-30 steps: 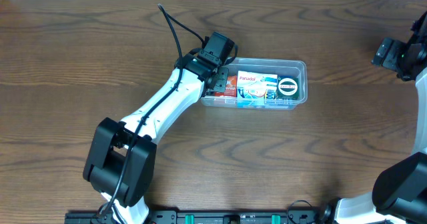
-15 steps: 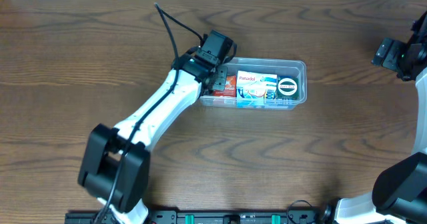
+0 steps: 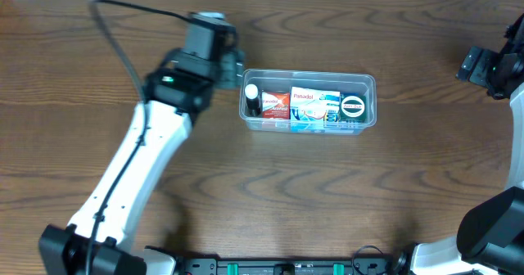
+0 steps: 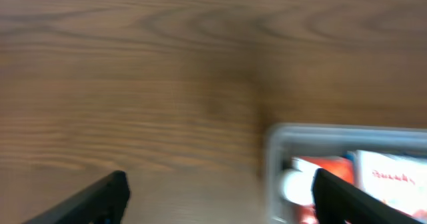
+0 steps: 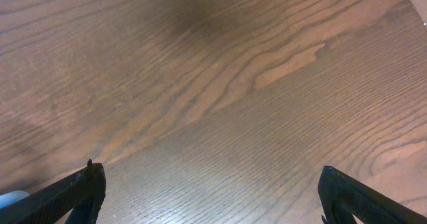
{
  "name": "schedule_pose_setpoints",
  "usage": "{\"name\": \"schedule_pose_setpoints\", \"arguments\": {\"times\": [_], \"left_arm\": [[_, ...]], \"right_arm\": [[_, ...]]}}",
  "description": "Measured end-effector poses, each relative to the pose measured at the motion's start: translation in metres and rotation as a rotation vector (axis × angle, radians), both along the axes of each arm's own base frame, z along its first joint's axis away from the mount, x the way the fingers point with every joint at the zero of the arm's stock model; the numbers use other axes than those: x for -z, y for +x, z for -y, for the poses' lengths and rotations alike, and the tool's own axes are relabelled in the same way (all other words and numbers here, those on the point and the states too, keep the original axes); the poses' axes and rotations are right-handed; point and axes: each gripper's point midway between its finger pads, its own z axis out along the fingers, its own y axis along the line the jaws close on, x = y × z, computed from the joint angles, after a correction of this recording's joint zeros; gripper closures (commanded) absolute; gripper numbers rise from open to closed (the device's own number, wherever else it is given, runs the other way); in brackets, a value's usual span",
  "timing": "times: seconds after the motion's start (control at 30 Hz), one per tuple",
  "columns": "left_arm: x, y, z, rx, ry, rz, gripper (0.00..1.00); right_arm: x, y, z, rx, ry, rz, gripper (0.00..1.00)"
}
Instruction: Pack container
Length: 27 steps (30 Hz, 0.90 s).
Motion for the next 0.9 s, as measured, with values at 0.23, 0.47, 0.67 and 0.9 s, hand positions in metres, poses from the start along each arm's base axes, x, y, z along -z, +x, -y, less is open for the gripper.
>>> {"name": "schedule_pose_setpoints", "arguments": {"times": [0.23,0.47,0.67,0.9], "left_arm": [[-0.011,0.006,-0.083,-0.202,0.005,0.024,0.02],[-0.01,0.006,-0.107,-0.261,0.006,0.024,0.02],[-0.01,0.006,-0.107,-0.261,0.006,0.024,0.02],[-0.01,0.006,-0.107,-0.261,0.006,0.024,0.02]], "right_arm": [[0.0,0.0,0.0,0.0,0.0,0.0,0.01],[0.0,0.0,0.0,0.0,0.0,0.0,0.01],[0.0,0.0,0.0,0.0,0.0,0.0,0.01],[0.0,0.0,0.0,0.0,0.0,0.0,0.01]]}}
